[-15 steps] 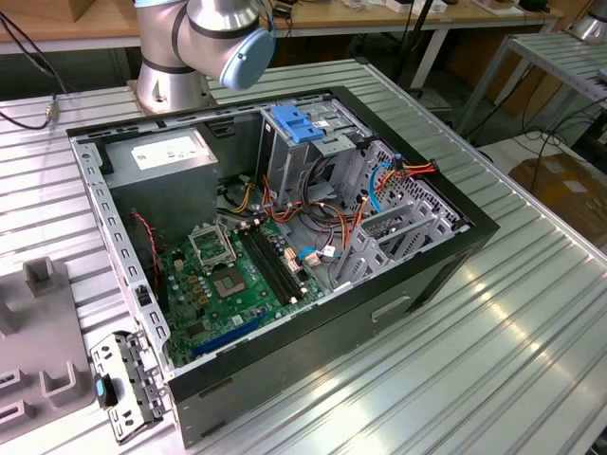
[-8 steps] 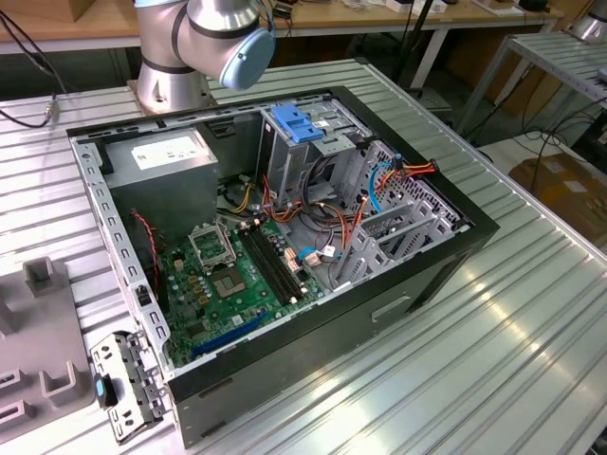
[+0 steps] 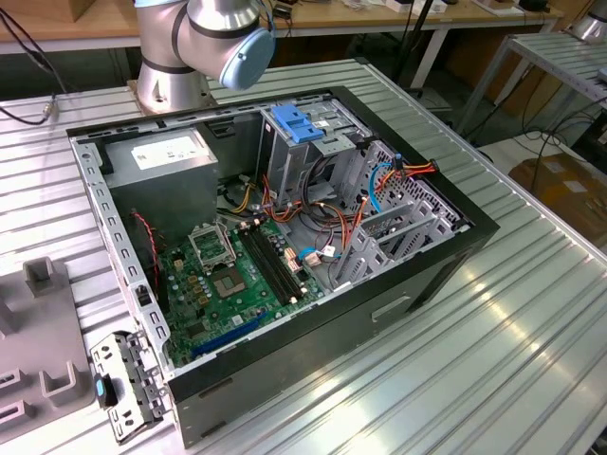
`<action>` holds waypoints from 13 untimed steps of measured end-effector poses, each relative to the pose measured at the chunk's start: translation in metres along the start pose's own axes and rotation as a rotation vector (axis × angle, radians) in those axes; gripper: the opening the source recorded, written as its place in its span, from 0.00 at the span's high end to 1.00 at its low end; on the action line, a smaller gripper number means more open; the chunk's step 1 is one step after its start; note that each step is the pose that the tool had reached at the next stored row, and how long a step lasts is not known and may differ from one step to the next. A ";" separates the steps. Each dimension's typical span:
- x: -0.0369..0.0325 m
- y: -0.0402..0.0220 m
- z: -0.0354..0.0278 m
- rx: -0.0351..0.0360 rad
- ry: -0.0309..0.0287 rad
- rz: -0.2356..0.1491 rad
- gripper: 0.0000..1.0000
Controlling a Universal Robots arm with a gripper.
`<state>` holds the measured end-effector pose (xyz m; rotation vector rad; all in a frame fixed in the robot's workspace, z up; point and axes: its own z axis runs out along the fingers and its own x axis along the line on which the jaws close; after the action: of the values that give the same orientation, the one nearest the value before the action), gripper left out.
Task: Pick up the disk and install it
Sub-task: 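Pick up the disk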
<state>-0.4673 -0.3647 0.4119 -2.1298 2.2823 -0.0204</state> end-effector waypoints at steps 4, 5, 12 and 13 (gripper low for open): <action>0.0000 -0.0001 -0.0046 0.0000 0.0000 0.000 0.63; 0.0000 -0.0001 -0.0057 0.0000 0.0000 0.000 0.63; -0.0001 -0.0003 -0.0148 -0.0002 0.0001 0.000 0.63; -0.0001 -0.0004 -0.0161 -0.0001 0.0001 0.000 0.63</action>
<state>-0.4673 -0.3647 0.4280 -2.1299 2.2823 -0.0203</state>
